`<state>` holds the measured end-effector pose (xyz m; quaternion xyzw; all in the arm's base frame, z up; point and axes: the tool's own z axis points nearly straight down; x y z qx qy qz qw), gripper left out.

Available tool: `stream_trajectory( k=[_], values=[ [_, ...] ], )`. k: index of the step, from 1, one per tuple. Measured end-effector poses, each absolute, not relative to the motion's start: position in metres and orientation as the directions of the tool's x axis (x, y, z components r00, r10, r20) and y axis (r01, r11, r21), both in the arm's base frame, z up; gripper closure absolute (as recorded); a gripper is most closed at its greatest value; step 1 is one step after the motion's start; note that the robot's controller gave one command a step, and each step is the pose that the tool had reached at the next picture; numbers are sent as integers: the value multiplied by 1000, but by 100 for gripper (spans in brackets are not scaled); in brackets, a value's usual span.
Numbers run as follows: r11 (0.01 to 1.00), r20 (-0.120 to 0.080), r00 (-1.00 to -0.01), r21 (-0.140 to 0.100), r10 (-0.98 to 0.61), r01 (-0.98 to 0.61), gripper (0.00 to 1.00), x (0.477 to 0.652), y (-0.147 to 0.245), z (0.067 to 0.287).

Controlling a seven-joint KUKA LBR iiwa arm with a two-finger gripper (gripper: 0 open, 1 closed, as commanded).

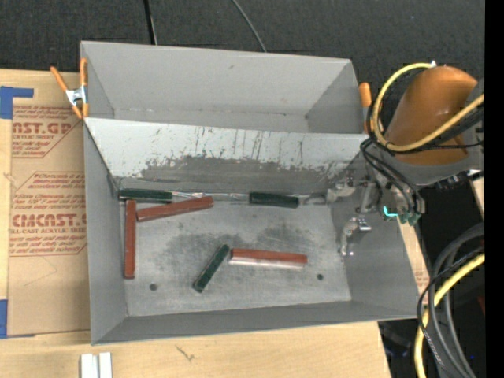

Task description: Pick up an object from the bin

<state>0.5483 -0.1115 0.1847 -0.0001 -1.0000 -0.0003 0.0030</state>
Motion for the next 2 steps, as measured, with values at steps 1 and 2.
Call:
stream_trajectory(
  k=[1, 2],
  values=[
    [1000, -2, -1000, -1, -1, -1, 0, 550, -111, 189],
    [999, -13, -999, -6, -51, -51, 100, 544, -90, 80]
  ],
)
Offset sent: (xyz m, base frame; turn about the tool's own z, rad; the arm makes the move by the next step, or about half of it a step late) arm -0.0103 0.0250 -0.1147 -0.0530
